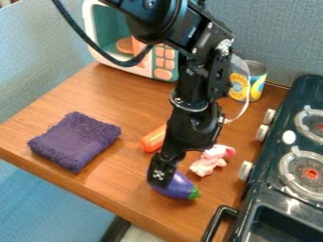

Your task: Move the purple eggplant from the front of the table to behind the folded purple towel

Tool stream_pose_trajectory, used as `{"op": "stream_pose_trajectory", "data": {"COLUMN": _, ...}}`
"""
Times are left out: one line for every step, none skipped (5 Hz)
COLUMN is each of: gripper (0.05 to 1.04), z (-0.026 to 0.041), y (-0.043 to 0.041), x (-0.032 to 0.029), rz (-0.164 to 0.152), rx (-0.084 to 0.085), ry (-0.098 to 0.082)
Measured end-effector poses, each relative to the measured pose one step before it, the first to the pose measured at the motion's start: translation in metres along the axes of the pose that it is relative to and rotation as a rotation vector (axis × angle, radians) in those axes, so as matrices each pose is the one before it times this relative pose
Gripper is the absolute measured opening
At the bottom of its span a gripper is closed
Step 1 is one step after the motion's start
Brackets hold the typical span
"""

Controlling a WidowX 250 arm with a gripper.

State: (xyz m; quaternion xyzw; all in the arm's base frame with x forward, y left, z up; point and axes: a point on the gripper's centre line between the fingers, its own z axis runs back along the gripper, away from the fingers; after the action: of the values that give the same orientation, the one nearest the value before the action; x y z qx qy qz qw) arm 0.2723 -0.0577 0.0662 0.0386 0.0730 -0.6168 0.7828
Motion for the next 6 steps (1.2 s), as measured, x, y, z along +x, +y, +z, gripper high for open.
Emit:
{"op": "stream_pose_trajectory", "data": {"gripper": 0.997, "z": -0.00552, "y": 0.00524, "x": 0.00409, "rz": 0.0066, "rx": -0.0126, "ry": 0.0057}}
{"op": "stream_pose_trajectory", "data": {"gripper": 0.997, "z": -0.01616, "y": 0.00229, "x": -0.00119, "rz": 0.0266, "rx": -0.0363, "ry": 0.0146}}
{"op": "stream_pose_trajectory", "data": {"gripper": 0.997, "z": -0.01464, "y": 0.00743, "x": 0.00768, "rz": 0.061, "rx": -0.0161, "ry": -0.0111}}
{"op": "stream_pose_trajectory", "data": {"gripper": 0.948, "z": -0.0104, "y": 0.00278, "x": 0.00137, "rz": 0.0377, "rx": -0.0208, "ry": 0.023}}
{"op": "stream_pose_trajectory", "data": {"gripper": 0.803, "z": 0.00014, "y": 0.00408, "x": -0.00061, "rz": 0.0302, "rx": -0.0101, "ry": -0.021}}
{"op": "stream_pose_trajectory", "data": {"gripper": 0.803, "z": 0.00049, "y": 0.00246, "x": -0.00939, "rz": 0.0673, "rx": -0.0372, "ry": -0.0153}}
